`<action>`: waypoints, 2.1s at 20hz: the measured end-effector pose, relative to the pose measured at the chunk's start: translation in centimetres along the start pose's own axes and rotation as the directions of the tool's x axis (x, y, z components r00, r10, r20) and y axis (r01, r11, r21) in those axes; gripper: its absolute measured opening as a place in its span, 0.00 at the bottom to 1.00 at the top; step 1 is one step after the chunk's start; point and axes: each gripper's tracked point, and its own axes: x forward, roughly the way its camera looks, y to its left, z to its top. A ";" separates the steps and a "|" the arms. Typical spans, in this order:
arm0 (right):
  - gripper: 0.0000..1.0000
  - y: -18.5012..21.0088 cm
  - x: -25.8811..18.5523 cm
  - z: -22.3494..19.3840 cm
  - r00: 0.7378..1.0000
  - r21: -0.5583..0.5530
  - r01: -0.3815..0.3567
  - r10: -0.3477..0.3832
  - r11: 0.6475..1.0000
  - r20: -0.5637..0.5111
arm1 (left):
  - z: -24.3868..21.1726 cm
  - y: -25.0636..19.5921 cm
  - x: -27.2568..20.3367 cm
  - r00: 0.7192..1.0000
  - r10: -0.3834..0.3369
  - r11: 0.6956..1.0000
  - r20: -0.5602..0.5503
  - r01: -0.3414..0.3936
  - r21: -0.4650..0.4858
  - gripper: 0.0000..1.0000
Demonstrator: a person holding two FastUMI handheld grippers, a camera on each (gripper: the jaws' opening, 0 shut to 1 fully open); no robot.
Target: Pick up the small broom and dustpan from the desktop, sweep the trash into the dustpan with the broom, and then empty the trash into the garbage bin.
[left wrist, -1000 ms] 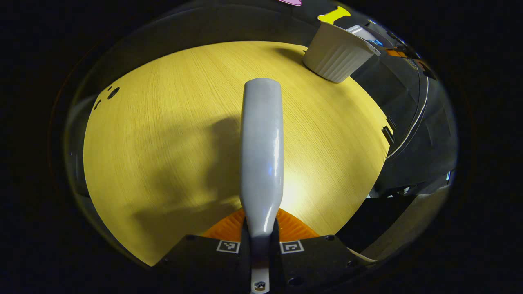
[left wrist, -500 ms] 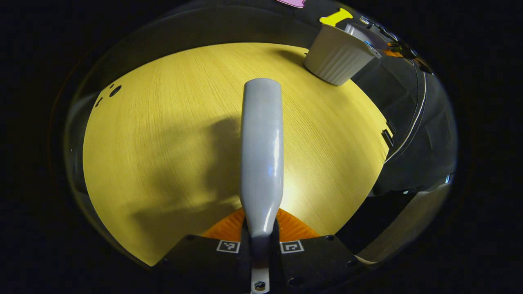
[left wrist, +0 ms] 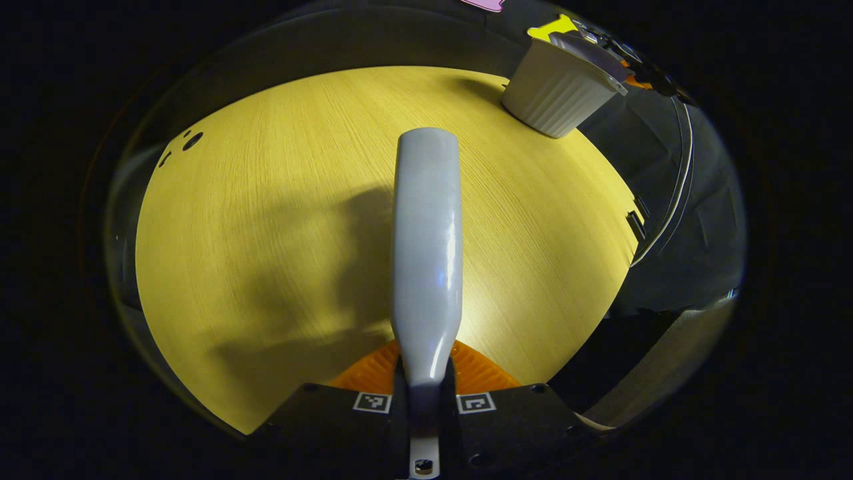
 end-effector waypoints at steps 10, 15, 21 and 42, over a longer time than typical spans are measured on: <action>0.33 -0.4 0.5 -0.9 1.000 0.015 0.016 -0.015 1.000 -0.012 | 0.1 0.1 0.0 1.000 0.004 1.000 0.001 -0.004 0.006 0.21; 0.33 -0.3 0.5 -2.0 1.000 0.179 0.003 -0.008 0.984 0.029 | 0.2 -0.1 0.2 1.000 0.017 1.000 -0.001 -0.017 0.013 0.21; 0.33 -0.2 -0.6 -4.0 0.995 0.496 -0.048 -0.005 0.867 0.104 | 0.4 -0.2 0.3 1.000 0.023 1.000 0.007 -0.023 0.010 0.21; 0.33 0.2 -0.4 -1.2 0.779 0.601 -0.550 0.098 0.579 0.619 | 0.5 1.2 -0.8 0.992 0.121 0.987 0.033 -0.117 -0.110 0.21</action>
